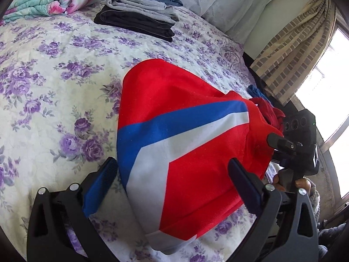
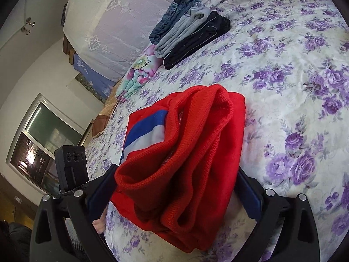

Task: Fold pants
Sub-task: 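Grasp the folded pants bundle with the right tool and hold it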

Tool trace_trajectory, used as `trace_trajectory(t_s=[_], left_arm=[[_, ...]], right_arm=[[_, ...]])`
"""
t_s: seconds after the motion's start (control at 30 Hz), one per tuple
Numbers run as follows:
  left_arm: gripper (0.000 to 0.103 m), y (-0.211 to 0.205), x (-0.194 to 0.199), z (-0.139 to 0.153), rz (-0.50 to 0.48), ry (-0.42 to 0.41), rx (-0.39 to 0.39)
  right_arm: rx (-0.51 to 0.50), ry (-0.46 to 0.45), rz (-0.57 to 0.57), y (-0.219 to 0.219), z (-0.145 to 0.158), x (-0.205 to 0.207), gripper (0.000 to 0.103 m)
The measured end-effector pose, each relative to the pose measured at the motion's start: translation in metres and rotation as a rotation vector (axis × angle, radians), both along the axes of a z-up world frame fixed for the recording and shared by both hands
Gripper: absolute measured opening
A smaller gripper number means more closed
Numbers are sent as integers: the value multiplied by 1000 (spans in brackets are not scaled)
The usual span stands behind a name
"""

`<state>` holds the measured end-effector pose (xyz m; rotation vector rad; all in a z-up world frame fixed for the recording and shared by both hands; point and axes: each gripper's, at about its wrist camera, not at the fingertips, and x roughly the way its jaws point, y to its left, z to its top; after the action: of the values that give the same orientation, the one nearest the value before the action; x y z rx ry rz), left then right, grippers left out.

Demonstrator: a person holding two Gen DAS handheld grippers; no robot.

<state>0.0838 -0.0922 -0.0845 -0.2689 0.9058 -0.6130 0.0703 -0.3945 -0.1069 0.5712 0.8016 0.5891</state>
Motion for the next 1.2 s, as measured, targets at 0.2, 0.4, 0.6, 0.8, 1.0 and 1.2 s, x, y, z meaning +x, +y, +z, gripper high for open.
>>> trace_trajectory(t_s=[0.2,0.4,0.6,0.8,1.0,1.2], left_arm=[[98,-6,-1,0,2,-21,47],[98,-6,-2,1,14,-21,53],[99,-12,-2,2,23,-27,80],[99,-17,-3,2,40,-45,121],[99,-17,-3,1,41,-44,120],[99,-17,-3,1,41,-45,121]], right_arm=[[-59,-32,1,7,1,-4,99],[-42,-29,-4,6,0,-4,99],[-31,-30,-14,5,-1,-5,99],[-65,-38,-25,8,-1,-5,99],[-90,-40,-34,11,0,-5,99],[-89,-41,-35,11,-1,-5,99]])
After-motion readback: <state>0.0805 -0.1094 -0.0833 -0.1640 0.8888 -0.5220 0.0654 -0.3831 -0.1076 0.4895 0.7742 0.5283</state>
